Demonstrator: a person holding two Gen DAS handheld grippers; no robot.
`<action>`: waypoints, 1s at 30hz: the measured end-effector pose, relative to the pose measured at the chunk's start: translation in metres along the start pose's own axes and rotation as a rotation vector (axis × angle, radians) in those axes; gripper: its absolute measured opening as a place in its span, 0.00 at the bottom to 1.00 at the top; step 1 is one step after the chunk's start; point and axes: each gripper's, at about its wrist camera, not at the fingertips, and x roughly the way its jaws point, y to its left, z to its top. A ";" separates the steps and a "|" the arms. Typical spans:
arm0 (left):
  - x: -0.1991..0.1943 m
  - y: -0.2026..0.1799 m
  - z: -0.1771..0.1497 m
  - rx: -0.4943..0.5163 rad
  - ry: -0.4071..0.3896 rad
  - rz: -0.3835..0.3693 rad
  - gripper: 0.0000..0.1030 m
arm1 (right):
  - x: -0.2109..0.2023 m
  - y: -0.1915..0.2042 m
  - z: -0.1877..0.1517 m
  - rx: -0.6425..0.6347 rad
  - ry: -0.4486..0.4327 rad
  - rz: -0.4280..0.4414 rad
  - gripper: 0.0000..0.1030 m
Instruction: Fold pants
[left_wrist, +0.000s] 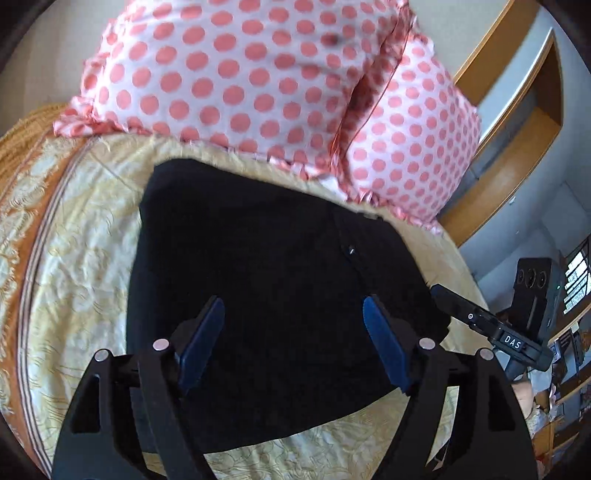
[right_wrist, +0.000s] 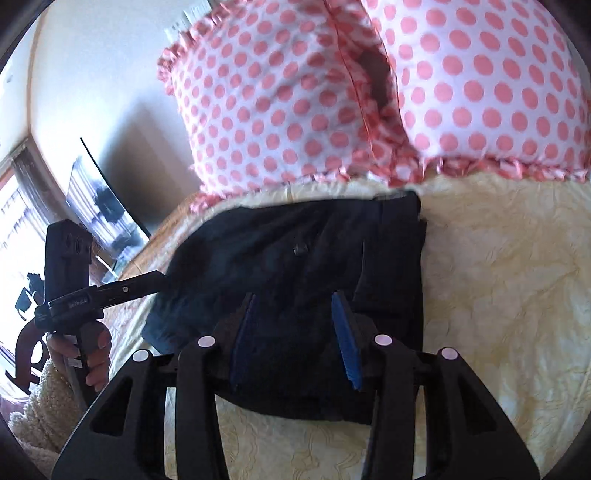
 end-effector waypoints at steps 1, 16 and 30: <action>0.016 0.008 -0.003 -0.027 0.045 0.031 0.74 | 0.013 -0.006 -0.005 0.030 0.061 -0.031 0.45; -0.058 -0.024 -0.095 0.121 -0.235 0.438 0.98 | -0.053 0.049 -0.086 -0.062 -0.282 -0.182 0.99; -0.057 -0.036 -0.174 0.208 -0.267 0.568 0.98 | -0.029 0.099 -0.154 -0.208 -0.304 -0.385 0.99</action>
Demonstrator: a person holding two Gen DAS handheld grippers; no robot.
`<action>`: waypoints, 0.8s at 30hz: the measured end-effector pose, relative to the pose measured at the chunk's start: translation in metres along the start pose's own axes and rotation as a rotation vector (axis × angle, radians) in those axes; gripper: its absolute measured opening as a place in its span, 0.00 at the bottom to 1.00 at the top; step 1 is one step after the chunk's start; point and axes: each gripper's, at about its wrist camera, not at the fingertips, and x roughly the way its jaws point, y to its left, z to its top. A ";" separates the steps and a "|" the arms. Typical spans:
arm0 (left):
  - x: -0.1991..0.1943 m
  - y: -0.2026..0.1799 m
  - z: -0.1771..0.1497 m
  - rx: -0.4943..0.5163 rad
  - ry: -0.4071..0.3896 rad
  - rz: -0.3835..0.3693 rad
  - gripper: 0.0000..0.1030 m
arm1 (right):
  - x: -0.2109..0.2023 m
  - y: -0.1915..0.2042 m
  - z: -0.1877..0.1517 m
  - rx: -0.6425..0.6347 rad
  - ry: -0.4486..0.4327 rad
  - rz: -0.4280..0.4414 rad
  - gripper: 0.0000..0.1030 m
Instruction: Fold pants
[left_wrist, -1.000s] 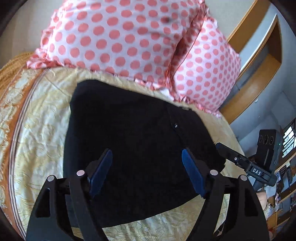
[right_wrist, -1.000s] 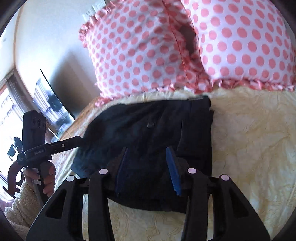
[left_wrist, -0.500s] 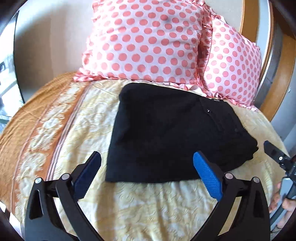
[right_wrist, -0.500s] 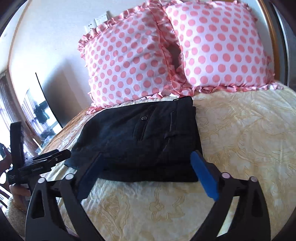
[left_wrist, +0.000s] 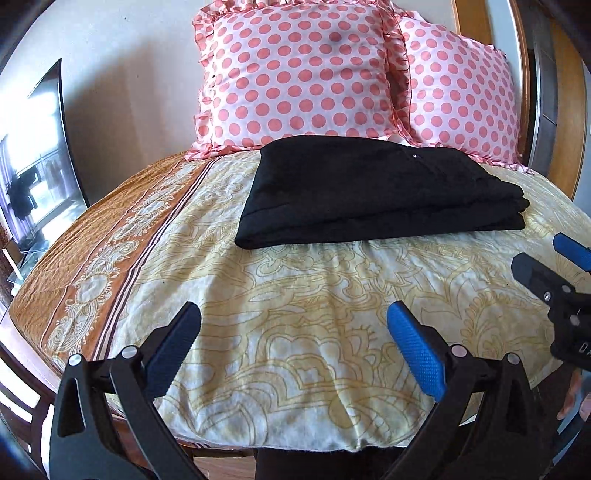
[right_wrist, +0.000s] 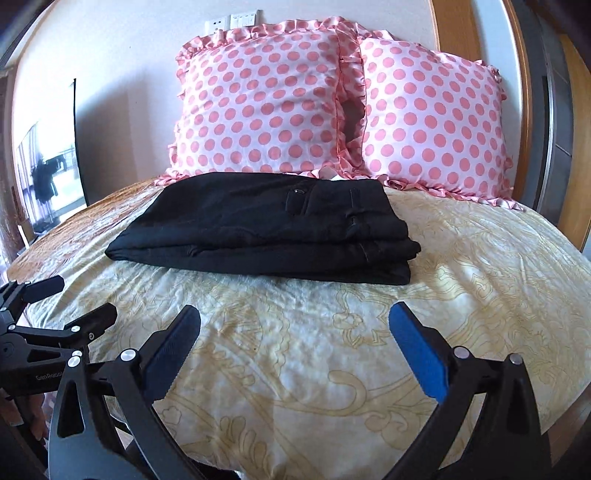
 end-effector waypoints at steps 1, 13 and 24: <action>0.000 0.000 -0.001 -0.002 0.000 0.000 0.98 | 0.000 0.002 -0.002 -0.002 0.000 0.003 0.99; 0.003 0.004 -0.010 -0.040 -0.051 -0.031 0.98 | 0.005 0.017 -0.027 -0.002 -0.008 0.009 0.99; 0.000 0.001 -0.017 -0.053 -0.097 -0.018 0.98 | 0.006 0.019 -0.028 -0.001 -0.012 0.008 0.99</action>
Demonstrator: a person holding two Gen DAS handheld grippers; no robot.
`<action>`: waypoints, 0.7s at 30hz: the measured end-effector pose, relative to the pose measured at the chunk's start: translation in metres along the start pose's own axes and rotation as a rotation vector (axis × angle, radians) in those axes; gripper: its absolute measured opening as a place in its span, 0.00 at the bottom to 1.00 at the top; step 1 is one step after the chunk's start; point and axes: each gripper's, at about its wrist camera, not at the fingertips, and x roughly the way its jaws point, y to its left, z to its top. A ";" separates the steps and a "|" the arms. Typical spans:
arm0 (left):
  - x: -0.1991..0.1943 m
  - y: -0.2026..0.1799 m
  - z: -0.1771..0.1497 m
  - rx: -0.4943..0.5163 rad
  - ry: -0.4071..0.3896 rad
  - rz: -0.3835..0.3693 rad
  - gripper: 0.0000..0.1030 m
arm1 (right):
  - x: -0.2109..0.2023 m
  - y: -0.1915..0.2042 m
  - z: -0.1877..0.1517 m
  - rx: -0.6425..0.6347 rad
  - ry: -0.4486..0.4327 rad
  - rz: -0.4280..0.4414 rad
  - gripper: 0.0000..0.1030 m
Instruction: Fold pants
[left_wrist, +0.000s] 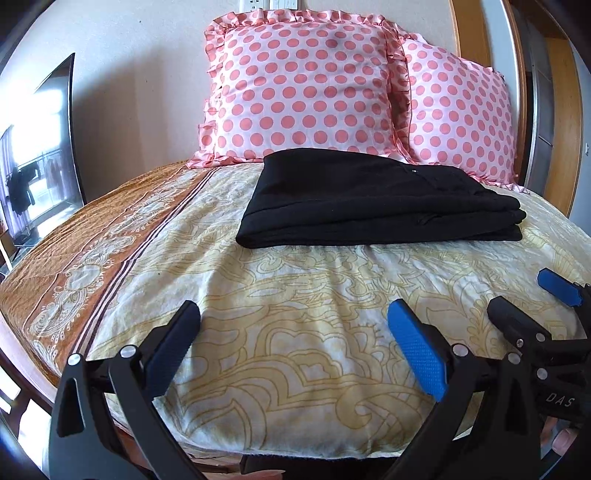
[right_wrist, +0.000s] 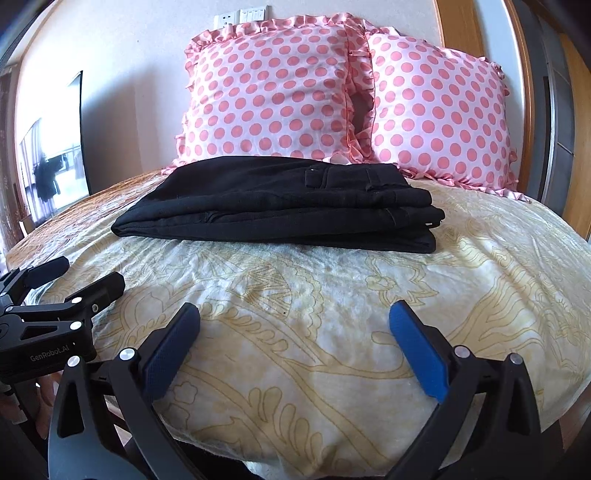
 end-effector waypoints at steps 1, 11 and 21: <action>-0.001 0.000 -0.001 -0.002 -0.003 0.005 0.98 | 0.000 0.000 0.000 -0.001 -0.001 0.000 0.99; -0.002 -0.001 -0.003 -0.010 -0.020 0.018 0.98 | 0.000 -0.001 0.000 -0.001 -0.004 0.001 0.99; -0.002 -0.001 -0.004 -0.010 -0.022 0.017 0.98 | 0.000 -0.002 0.000 0.000 -0.005 0.001 0.99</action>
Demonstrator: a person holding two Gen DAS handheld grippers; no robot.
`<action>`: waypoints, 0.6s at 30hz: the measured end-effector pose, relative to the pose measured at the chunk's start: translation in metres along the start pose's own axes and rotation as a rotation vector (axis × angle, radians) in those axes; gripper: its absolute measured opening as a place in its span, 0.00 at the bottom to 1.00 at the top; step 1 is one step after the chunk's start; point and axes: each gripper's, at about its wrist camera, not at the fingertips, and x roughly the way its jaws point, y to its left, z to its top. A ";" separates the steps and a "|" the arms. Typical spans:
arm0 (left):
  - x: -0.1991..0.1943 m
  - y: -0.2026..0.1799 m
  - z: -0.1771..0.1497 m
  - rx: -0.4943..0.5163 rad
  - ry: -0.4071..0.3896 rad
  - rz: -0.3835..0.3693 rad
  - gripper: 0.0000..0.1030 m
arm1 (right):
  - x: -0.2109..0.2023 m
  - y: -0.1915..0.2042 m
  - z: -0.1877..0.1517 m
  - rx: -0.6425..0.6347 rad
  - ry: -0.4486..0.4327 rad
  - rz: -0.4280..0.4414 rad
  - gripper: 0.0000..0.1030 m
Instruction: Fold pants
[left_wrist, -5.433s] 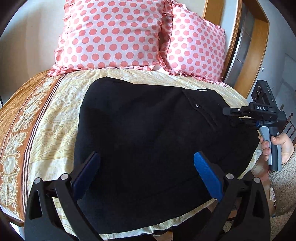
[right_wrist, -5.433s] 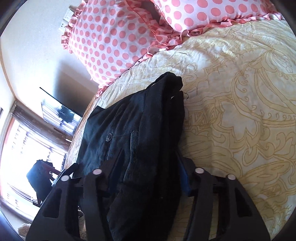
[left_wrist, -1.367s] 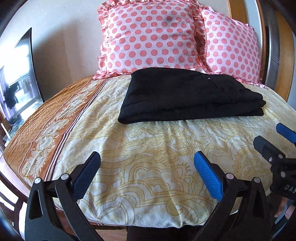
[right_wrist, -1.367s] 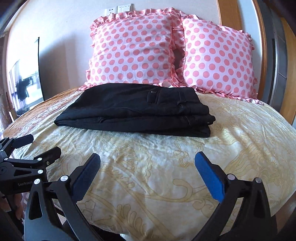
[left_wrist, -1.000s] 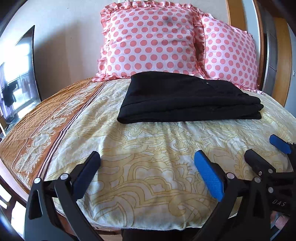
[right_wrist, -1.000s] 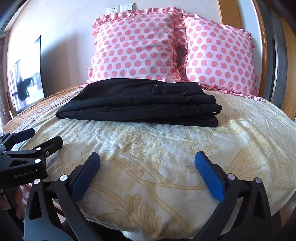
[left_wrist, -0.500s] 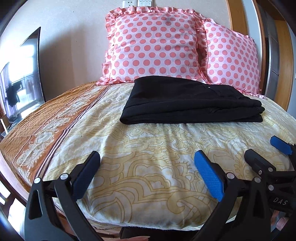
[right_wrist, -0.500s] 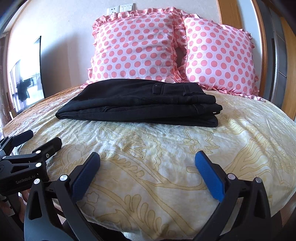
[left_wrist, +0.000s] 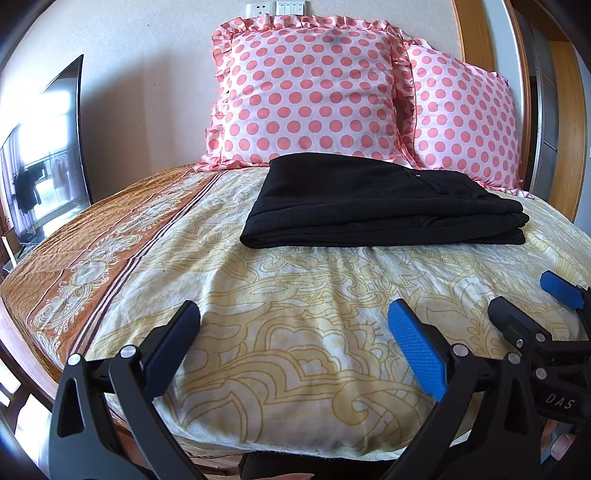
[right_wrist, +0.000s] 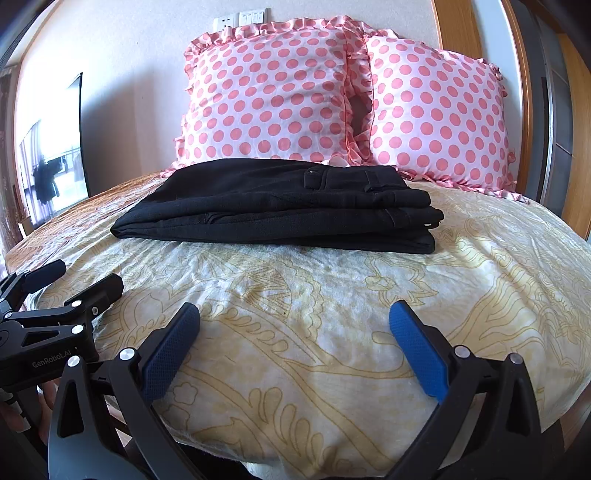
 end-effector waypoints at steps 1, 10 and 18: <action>0.000 0.000 0.000 0.000 0.000 0.000 0.98 | 0.000 0.000 0.000 0.000 -0.001 0.000 0.99; 0.000 0.000 0.000 0.000 -0.002 0.000 0.98 | 0.000 0.000 0.000 0.000 -0.001 0.000 0.99; -0.001 0.000 0.000 0.000 -0.006 0.000 0.98 | 0.000 0.000 -0.001 0.000 -0.002 -0.001 0.99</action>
